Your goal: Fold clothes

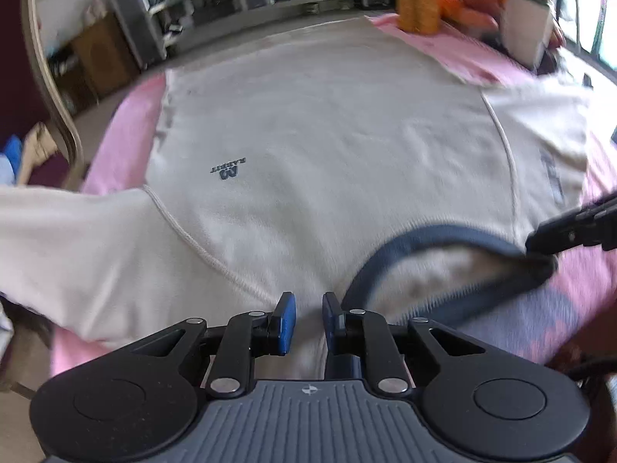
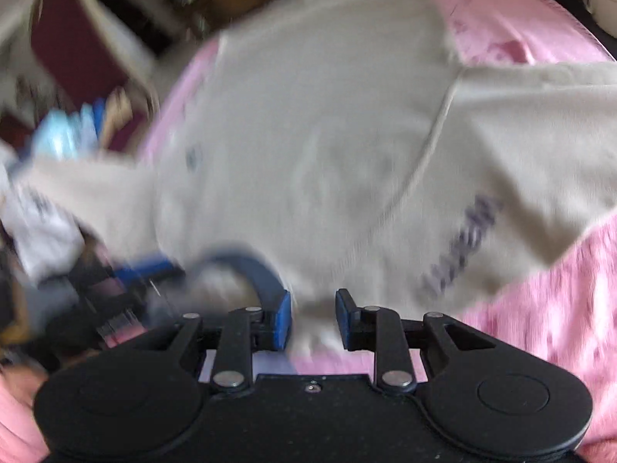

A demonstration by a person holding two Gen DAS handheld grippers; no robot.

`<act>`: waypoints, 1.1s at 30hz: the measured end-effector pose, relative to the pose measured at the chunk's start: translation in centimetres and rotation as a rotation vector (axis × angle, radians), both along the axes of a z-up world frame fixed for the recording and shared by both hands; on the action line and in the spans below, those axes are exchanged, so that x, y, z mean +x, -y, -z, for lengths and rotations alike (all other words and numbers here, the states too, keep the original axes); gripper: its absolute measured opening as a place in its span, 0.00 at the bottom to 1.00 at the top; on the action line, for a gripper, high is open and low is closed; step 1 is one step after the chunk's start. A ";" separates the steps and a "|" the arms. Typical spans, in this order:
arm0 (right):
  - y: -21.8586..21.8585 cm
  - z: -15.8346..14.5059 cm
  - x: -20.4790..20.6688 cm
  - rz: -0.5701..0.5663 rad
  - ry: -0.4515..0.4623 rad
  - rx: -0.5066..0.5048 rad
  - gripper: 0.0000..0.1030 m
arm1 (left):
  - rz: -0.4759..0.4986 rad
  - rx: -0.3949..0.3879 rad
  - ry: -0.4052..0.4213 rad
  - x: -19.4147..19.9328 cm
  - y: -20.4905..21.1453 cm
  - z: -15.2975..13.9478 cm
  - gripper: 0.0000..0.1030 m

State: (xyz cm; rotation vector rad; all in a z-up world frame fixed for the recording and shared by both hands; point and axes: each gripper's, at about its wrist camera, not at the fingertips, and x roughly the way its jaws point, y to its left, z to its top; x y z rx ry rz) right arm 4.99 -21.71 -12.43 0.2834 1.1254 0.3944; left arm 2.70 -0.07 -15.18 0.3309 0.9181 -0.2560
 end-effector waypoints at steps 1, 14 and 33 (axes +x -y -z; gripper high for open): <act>-0.3 -0.2 -0.8 -0.009 0.012 -0.015 0.23 | 0.011 -0.010 -0.014 -0.5 -0.1 0.0 0.14; 9.5 -10.7 -3.4 0.334 0.341 0.241 0.24 | -0.103 -0.301 0.188 -1.0 -2.2 -9.8 0.18; 30.1 -4.9 3.2 1.082 0.532 0.276 0.37 | -0.023 -0.200 0.043 4.3 10.1 -5.8 0.24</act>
